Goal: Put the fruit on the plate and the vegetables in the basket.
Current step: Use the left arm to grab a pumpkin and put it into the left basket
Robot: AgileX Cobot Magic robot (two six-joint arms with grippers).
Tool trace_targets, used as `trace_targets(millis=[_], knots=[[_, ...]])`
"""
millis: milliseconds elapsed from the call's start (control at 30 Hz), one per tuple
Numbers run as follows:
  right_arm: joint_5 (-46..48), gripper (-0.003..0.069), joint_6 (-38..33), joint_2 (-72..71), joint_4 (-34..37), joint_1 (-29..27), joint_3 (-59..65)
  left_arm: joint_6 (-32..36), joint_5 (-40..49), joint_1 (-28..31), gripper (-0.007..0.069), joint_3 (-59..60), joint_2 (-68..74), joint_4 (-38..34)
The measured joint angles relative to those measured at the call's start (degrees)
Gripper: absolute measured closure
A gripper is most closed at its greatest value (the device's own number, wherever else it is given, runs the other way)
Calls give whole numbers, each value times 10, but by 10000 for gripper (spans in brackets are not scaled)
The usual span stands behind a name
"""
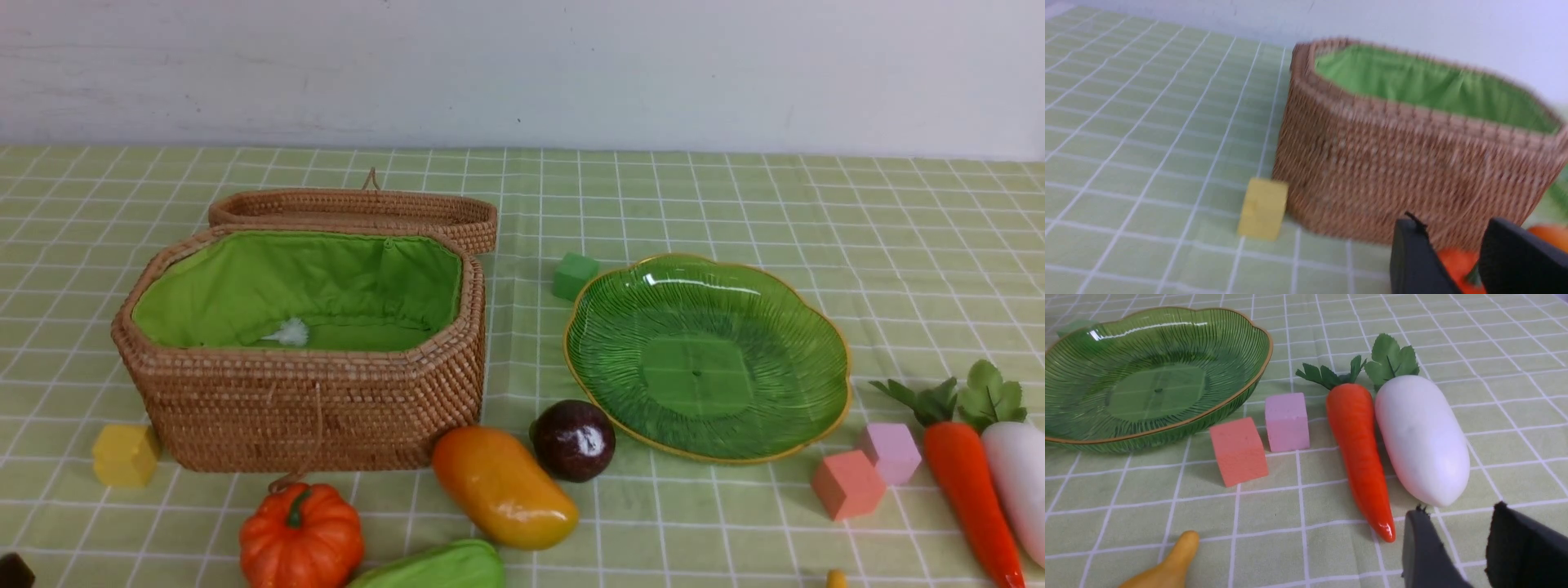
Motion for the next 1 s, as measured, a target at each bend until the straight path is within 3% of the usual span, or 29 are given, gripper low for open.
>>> trace_targets(millis=[133,233,467,667,733,867,1000], knots=[[0,419,0,0,-1,0,0,-48,-101,0,386,0,0,-40],[0,419,0,0,-1,0,0,-64,-224,0,386,0,0,-54],[0,419,0,0,-1,0,0,-93,-208,0,386,-122,18,-76],[0,419,0,0,-1,0,0,-94,-67,0,386,-298,124,-76],[0,419,0,0,-1,0,0,-94,53,0,386,-370,181,-75],[0,419,0,0,-1,0,0,-75,235,0,386,-415,276,-45],[0,419,0,0,-1,0,0,-54,332,0,386,-416,356,-4]])
